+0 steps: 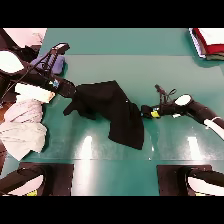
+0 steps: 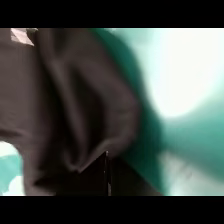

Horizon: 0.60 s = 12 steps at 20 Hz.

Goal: Fold the shirts.

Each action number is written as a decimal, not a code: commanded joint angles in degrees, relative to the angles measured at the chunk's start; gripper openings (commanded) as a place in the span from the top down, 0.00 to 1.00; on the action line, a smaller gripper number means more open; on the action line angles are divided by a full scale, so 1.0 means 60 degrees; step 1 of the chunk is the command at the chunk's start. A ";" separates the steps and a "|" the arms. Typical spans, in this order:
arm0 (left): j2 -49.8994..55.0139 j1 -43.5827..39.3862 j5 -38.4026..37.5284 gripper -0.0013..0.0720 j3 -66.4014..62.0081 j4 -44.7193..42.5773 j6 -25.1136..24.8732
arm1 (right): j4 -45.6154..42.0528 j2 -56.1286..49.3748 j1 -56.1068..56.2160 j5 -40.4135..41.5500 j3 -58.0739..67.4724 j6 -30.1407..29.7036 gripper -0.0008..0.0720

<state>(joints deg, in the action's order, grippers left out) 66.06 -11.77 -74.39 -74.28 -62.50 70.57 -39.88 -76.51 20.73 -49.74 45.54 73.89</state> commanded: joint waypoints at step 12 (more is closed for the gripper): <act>-0.0455 0.0007 -0.0368 0.95 -0.7807 0.1800 0.0492 | -0.0616 0.6550 -0.5129 -0.0452 0.6798 -0.0084 0.97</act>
<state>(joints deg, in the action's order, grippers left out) 64.73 -11.77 -77.41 -116.01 -60.40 73.21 -43.29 -43.03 -4.71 -51.96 78.78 73.36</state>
